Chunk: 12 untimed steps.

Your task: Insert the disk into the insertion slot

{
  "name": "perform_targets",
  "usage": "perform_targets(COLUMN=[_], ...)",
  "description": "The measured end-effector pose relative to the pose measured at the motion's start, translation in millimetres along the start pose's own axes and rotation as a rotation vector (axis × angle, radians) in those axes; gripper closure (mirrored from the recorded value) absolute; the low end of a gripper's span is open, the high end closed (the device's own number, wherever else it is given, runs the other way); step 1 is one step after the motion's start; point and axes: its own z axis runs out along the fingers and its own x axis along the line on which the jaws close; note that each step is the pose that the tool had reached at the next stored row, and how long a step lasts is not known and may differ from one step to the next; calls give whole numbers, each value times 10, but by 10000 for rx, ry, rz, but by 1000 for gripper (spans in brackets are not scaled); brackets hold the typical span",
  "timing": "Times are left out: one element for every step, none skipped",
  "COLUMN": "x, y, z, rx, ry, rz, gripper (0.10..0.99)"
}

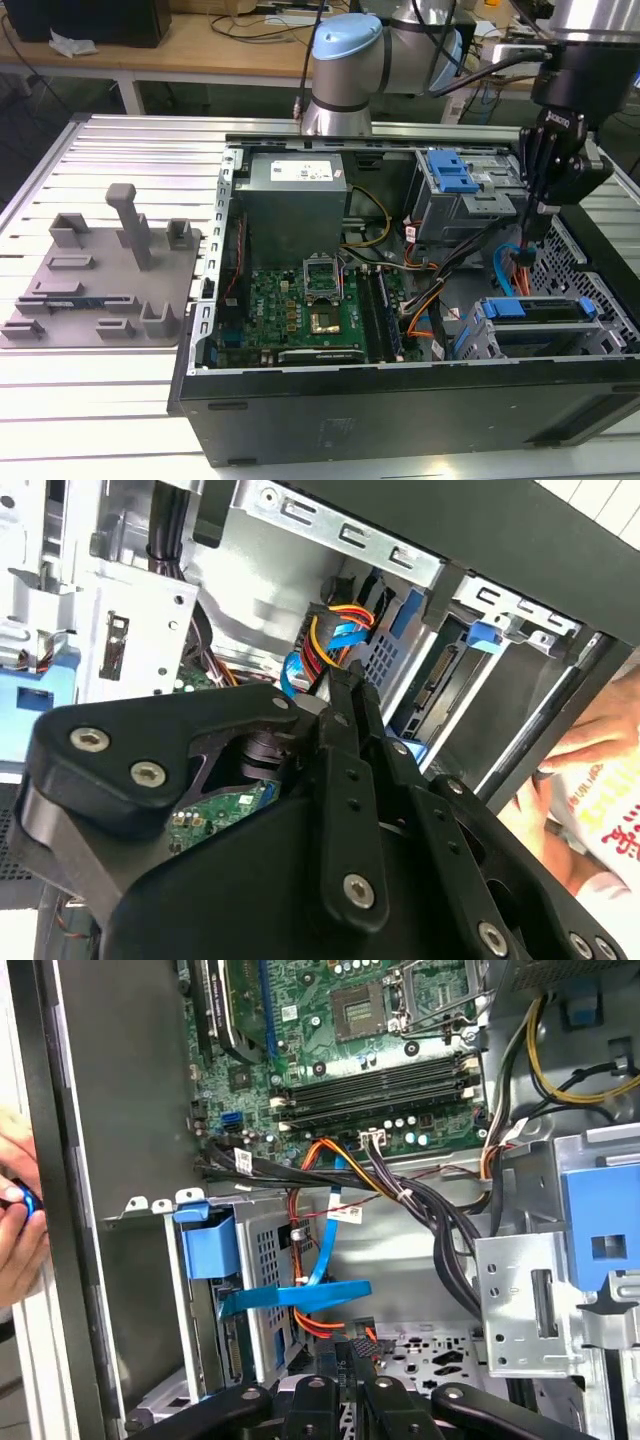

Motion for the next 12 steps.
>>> perform_targets(x=[20, 52, 80, 143, 203, 232, 297, 348, 383, 414, 433, 467], y=[-3, -7, -11, -19, -27, -31, -43, -79, -151, -174, -179, -186], z=[-1, 3, 9, 25, 41, 48, 67, 82, 95, 103, 109, 113], rx=[-10, -19, -28, -46, -64, -70, -84, -107, -169, -236, -278, -349], ry=[-71, -122, -136, -147, -157, -164, -190, -242, -356, -417, -449, -508], rz=[1, 0, -1, -6, -9, -10, -14, -19, -30, -47, -57, -74], gripper=[922, 922, 922, 922, 922, 922, 922, 922, 922, 922, 922, 922])
